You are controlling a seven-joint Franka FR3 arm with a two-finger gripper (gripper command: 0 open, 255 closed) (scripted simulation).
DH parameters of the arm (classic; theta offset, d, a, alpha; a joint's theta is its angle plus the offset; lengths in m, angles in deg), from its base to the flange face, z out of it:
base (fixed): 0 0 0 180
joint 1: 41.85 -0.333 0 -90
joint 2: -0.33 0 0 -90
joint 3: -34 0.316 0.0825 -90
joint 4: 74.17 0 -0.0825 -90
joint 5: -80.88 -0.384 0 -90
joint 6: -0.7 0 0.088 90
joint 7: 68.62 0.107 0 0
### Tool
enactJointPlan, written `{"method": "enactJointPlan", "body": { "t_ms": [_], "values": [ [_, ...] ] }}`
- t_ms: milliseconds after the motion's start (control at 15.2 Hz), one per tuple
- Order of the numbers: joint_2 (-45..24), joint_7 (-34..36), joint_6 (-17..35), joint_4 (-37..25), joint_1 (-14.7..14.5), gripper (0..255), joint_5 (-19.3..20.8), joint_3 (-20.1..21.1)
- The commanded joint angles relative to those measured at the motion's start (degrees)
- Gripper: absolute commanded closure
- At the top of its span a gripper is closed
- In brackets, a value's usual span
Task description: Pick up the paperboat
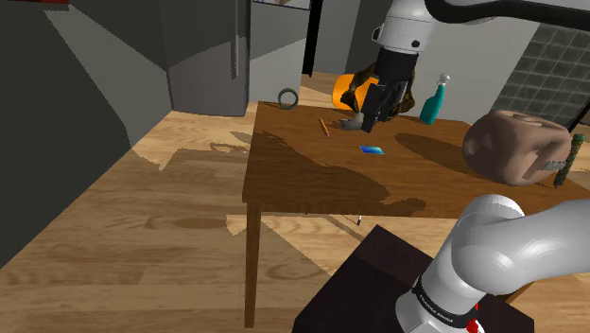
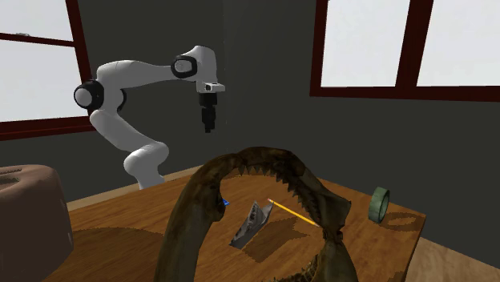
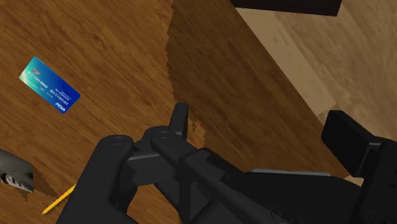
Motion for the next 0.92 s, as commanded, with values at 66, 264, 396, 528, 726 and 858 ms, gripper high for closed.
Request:
{"method": "enactJointPlan", "body": {
  "t_ms": [66,264,396,528,726,858],
  "values": [
    [-0.1,-2.4,0.3,0.3,0.0,0,0.9,-1.6],
    [-0.9,-9.7,1.5,0.5,0.0,0,3.7,-6.6],
    [-2.0,-14.5,2.3,0.2,0.0,0,5.5,-9.8],
    [-3.6,-19.3,3.3,-0.5,-0.1,0,7.1,-13.1],
    [-6.8,-26.5,4.9,-2.3,-0.5,0,9.0,-17.9],
    [-9.4,-31.4,6.0,-3.9,-1.0,0,10.0,-21.2]
  ]
}}
